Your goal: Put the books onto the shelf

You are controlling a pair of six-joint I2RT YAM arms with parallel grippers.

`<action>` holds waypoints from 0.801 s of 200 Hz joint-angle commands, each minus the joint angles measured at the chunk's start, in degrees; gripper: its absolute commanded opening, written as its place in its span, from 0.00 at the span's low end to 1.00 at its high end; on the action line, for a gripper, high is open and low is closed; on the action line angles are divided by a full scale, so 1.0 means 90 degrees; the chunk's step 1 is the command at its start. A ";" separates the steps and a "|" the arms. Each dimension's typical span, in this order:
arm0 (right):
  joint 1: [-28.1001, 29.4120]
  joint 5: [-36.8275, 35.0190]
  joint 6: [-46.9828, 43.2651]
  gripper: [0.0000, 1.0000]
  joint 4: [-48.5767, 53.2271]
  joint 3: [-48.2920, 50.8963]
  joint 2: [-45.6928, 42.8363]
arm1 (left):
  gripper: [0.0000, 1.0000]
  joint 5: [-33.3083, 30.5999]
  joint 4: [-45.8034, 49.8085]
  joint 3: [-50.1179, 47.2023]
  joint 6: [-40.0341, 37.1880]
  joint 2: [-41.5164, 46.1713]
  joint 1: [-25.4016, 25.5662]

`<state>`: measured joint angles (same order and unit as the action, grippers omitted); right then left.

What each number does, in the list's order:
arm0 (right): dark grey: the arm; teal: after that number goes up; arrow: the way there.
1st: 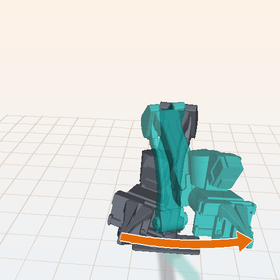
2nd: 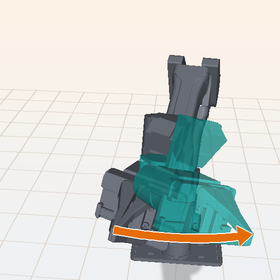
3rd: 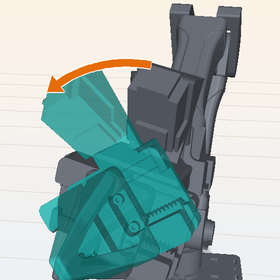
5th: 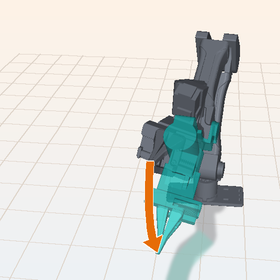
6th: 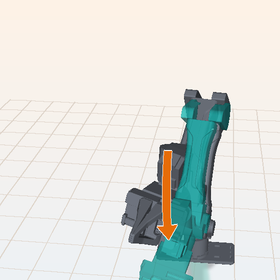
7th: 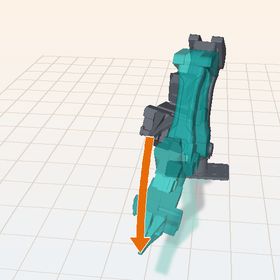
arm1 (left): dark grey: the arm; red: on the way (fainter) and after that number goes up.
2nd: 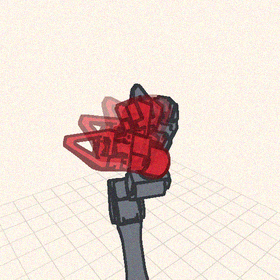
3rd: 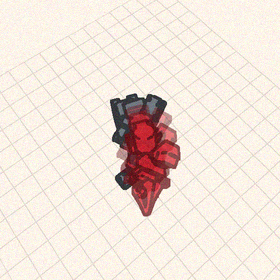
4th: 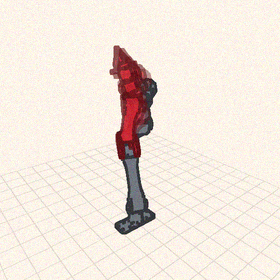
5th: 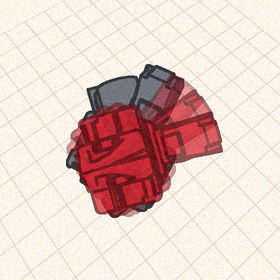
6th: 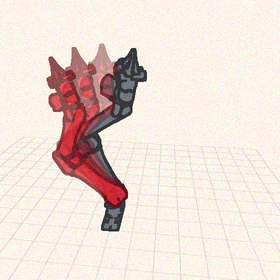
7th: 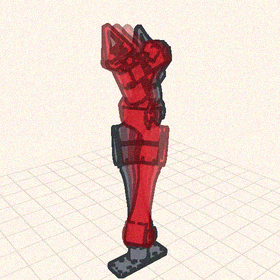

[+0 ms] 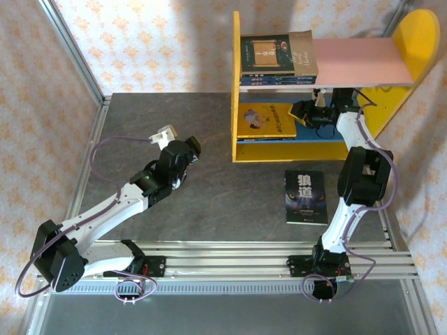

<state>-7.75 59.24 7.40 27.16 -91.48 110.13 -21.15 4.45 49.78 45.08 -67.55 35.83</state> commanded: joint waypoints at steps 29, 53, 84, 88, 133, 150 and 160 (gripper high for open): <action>0.0233 -0.0691 -0.0302 0.52 0.0163 0.0515 -0.0703 | 0.56 0.0083 -0.0129 0.0095 0.0030 0.0055 -0.0049; 0.0351 -0.1032 -0.0428 0.52 0.0242 0.0767 -0.0934 | 0.56 0.0093 -0.0145 0.0050 0.0059 0.0110 -0.0045; 0.0456 -0.1290 -0.0558 0.45 0.0313 0.1072 -0.1180 | 0.56 0.0113 -0.0170 -0.0021 0.0097 0.0181 -0.0046; 0.0460 -0.1312 -0.0575 0.44 0.0313 0.1114 -0.1216 | 0.56 0.0116 -0.0168 -0.0032 0.0098 0.0190 -0.0046; 0.0461 -0.1455 -0.0930 0.32 0.0593 0.1068 -0.1247 | 0.56 0.0138 -0.0168 -0.0110 0.0157 0.0287 -0.0049; 0.0461 -0.1495 -0.1044 0.30 0.0748 0.0936 -0.1128 | 0.56 0.0104 -0.0145 -0.0147 0.0162 0.0344 -0.0046; 0.0454 -0.1518 -0.1068 0.29 0.0757 0.0901 -0.1081 | 0.56 0.0084 -0.0139 -0.0155 0.0166 0.0378 -0.0046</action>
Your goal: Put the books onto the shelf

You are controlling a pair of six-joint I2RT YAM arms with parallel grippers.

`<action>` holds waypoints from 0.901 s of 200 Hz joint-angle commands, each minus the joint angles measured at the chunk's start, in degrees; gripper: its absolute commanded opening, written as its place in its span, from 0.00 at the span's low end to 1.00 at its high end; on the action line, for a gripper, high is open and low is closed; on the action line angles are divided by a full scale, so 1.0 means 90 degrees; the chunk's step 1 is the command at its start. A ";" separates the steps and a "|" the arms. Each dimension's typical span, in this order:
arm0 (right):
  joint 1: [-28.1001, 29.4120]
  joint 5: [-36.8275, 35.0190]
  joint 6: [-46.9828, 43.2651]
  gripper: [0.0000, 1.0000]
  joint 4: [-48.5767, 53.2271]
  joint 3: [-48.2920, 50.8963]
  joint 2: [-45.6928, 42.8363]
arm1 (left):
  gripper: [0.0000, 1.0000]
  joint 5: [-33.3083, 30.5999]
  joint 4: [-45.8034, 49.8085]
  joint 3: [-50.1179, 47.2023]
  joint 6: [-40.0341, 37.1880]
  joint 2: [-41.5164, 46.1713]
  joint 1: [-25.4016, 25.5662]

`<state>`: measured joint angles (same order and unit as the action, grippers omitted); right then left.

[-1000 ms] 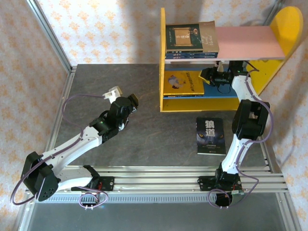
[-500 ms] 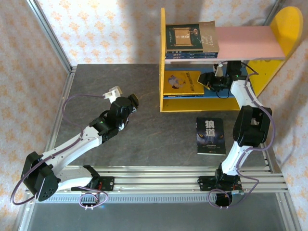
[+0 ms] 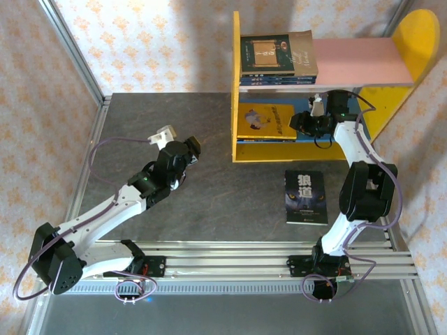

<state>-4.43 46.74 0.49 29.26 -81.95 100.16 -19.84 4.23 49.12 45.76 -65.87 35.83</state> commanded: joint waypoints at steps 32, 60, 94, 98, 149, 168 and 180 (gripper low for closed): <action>0.0024 -0.0131 -0.0329 0.25 0.0567 -0.0308 0.0162 | 0.56 -0.0074 -0.0098 -0.0097 0.0081 0.0219 -0.0047; -0.0053 -0.0077 -0.0353 0.24 0.0594 -0.0462 0.0264 | 0.56 -0.0064 -0.0109 -0.0097 0.0091 0.0180 -0.0046; -0.0050 -0.0066 -0.0480 0.24 0.0697 -0.0625 0.0359 | 0.56 -0.0072 -0.0123 -0.0087 0.0084 0.0145 -0.0046; -0.0059 -0.0066 -0.0507 0.24 0.0704 -0.0635 0.0361 | 0.56 -0.0081 -0.0128 -0.0085 0.0082 0.0155 -0.0046; -0.0086 -0.0072 -0.0754 0.24 0.0718 -0.0864 0.0594 | 0.56 -0.0097 -0.0089 -0.0101 0.0081 0.0175 -0.0051; -0.0084 0.0029 -0.0938 0.24 0.0676 -0.0904 0.0655 | 0.56 -0.0136 -0.0088 -0.0123 0.0073 0.0188 -0.0046; -0.0069 0.0101 -0.1066 0.24 0.0596 -0.0849 0.0637 | 0.56 -0.0140 -0.0089 -0.0124 0.0072 0.0199 -0.0046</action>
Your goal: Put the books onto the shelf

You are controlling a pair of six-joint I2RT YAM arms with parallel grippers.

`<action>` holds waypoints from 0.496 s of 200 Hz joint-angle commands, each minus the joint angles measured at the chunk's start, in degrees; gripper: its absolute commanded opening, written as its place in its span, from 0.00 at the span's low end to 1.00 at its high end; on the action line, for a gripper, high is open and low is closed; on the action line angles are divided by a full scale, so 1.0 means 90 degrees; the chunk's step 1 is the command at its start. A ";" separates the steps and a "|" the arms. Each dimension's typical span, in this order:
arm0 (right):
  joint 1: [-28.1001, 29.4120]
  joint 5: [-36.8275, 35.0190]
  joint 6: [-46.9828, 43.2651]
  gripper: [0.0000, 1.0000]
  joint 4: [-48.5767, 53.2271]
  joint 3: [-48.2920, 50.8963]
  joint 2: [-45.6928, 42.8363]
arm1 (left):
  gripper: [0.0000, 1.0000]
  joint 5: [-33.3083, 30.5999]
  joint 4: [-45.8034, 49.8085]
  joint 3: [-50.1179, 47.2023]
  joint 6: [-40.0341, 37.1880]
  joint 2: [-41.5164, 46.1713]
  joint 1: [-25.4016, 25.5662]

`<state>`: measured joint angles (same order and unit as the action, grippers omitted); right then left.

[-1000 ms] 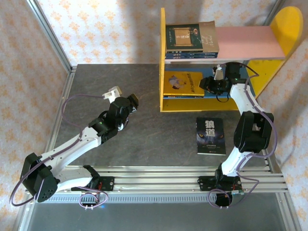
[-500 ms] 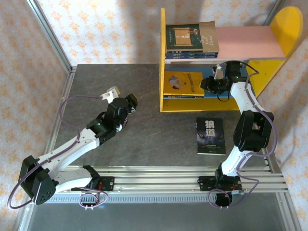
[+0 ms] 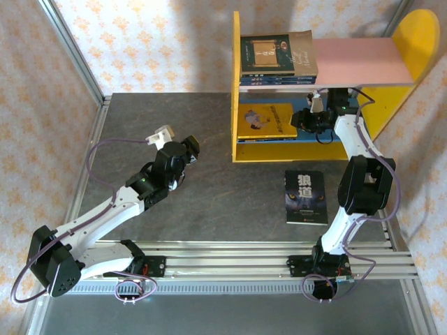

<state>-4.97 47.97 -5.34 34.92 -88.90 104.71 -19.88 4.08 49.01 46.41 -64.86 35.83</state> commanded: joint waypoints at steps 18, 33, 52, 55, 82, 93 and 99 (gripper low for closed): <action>-0.0004 0.0071 -0.0491 0.23 -0.0110 -0.0015 0.0113 | 0.56 -0.0137 -0.0060 -0.0103 -0.0014 0.0090 -0.0047; 0.0022 0.0158 -0.0517 0.24 -0.0131 0.0054 0.0080 | 0.56 -0.0159 -0.0062 -0.0103 -0.0012 0.0091 -0.0041; 0.0088 0.0207 -0.0520 0.23 -0.0195 0.0159 -0.0001 | 0.56 -0.0158 -0.0077 -0.0095 -0.0014 0.0080 -0.0051; 0.0101 0.0210 -0.0520 0.24 -0.0198 0.0168 -0.0003 | 0.56 -0.0150 -0.0075 -0.0099 -0.0011 0.0073 -0.0047; 0.0169 0.0398 -0.0481 0.24 -0.0198 0.0151 -0.0076 | 0.56 -0.0135 -0.0066 -0.0099 -0.0018 0.0059 -0.0046; 0.0171 0.0527 -0.0428 0.24 -0.0231 0.0187 -0.0140 | 0.56 -0.0145 -0.0064 -0.0112 -0.0011 0.0075 -0.0046; 0.0177 0.0579 -0.0408 0.24 -0.0260 0.0213 -0.0181 | 0.56 -0.0160 -0.0061 -0.0106 -0.0011 0.0083 -0.0047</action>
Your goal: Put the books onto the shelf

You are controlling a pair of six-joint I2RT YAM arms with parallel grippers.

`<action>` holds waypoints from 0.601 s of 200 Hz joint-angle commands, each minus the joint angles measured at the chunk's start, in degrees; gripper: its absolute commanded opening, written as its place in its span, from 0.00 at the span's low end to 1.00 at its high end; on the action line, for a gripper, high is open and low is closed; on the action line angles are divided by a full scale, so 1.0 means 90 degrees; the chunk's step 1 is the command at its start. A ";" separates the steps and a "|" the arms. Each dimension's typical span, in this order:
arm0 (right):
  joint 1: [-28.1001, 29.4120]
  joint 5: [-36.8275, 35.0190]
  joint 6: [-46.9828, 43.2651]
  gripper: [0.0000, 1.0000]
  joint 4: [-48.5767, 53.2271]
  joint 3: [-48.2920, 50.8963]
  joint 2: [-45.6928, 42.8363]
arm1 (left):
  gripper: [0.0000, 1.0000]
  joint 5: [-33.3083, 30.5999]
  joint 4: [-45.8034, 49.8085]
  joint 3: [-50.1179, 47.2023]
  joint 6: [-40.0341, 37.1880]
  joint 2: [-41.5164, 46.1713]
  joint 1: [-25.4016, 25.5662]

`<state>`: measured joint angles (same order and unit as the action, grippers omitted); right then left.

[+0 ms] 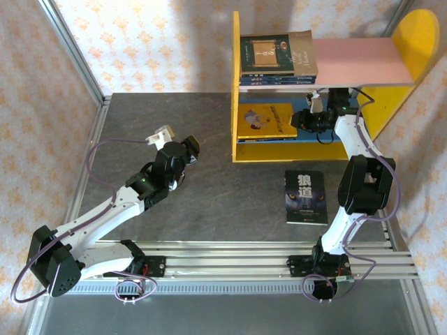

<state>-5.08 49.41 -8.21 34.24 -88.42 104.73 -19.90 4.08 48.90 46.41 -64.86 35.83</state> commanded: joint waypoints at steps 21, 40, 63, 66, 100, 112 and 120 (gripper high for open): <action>0.0211 0.0630 0.0017 0.25 -0.0331 0.0284 -0.0344 | 0.56 -0.0158 -0.0071 -0.0105 -0.0013 0.0107 -0.0046; 0.0256 0.0913 0.0137 0.25 -0.0461 0.0363 -0.0485 | 0.56 -0.0141 -0.0068 -0.0092 -0.0012 0.0100 -0.0046; 0.0400 0.0911 0.0154 0.26 -0.0458 0.0392 -0.0603 | 0.56 -0.0058 -0.0107 -0.0067 -0.0047 0.0057 -0.0046; 0.0416 0.0879 0.0153 0.27 -0.0439 0.0375 -0.0615 | 0.56 -0.0041 -0.0098 -0.0058 -0.0049 0.0042 -0.0040; 0.0448 0.0427 0.0356 0.38 -0.0416 0.0355 -0.0689 | 0.56 0.0119 -0.0029 0.0084 -0.0133 -0.0088 -0.0049; 0.0447 0.0239 0.0427 0.42 -0.0391 0.0352 -0.0698 | 0.56 0.0137 -0.0033 0.0098 -0.0142 -0.0098 -0.0046; 0.0455 0.0144 0.0466 0.45 -0.0365 0.0335 -0.0706 | 0.56 0.0141 -0.0041 0.0094 -0.0155 -0.0108 -0.0046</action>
<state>-3.70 48.95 -5.43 31.27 -85.47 101.45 -19.22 4.08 48.90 46.35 -65.23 35.83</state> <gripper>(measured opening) 0.418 0.563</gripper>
